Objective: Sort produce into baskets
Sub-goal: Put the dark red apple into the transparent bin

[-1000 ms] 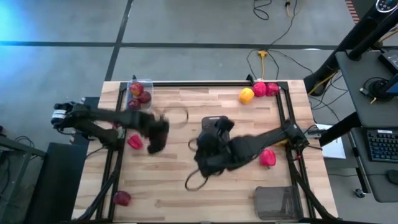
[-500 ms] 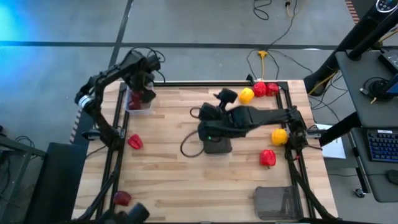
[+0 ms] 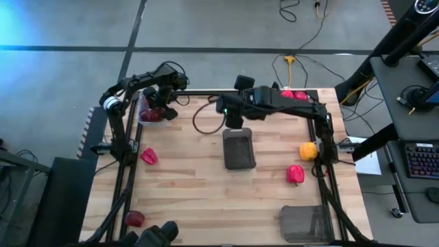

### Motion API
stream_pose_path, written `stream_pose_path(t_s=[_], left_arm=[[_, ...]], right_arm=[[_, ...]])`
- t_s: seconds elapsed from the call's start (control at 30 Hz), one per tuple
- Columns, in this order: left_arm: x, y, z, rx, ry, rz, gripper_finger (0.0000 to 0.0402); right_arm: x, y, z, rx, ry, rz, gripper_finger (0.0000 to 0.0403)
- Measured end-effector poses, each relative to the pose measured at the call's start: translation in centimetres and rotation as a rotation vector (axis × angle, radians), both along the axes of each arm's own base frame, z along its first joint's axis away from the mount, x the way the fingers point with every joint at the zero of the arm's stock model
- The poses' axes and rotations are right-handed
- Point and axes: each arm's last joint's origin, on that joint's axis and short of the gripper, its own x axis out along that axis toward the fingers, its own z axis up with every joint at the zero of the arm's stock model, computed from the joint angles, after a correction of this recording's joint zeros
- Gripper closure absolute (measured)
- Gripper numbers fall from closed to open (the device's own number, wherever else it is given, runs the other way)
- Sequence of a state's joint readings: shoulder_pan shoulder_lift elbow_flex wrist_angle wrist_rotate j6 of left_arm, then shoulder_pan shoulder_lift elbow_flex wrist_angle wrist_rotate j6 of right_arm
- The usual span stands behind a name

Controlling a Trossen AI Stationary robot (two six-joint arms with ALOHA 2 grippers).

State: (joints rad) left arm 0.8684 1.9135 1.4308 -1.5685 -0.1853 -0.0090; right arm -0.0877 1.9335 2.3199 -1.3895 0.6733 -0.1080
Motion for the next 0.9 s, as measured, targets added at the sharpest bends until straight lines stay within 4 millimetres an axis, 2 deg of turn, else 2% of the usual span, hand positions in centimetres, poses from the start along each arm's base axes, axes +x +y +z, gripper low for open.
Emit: stream_pose_path(t_s=[0.2, 0.3, 0.43, 0.73, 0.9], left_arm=[[0.5, 0.0, -1.0, -0.016, 0.035, -0.026, 0.0031], [0.7, 0.0, -0.6, -0.002, 0.028, -0.036, 0.0010], [0.8, 0.0, -0.2, 0.011, 0.013, -0.031, 0.0020], [0.6, -0.5, 3.7, 0.133, -0.080, 0.017, 0.0025], [0.4, -0.8, 4.3, 0.150, -0.092, 0.025, 0.0025]], right_arm=[[0.0, -1.5, -0.1, 0.103, 0.001, 0.051, 0.0035], [0.0, -1.7, -0.1, 0.124, -0.002, 0.074, 0.0035], [0.2, -1.7, -0.1, 0.144, -0.009, 0.102, 0.0035], [0.2, -1.8, -0.1, 0.145, 0.000, 0.117, 0.0035], [0.2, -1.8, -0.1, 0.147, -0.002, 0.114, 0.0035]])
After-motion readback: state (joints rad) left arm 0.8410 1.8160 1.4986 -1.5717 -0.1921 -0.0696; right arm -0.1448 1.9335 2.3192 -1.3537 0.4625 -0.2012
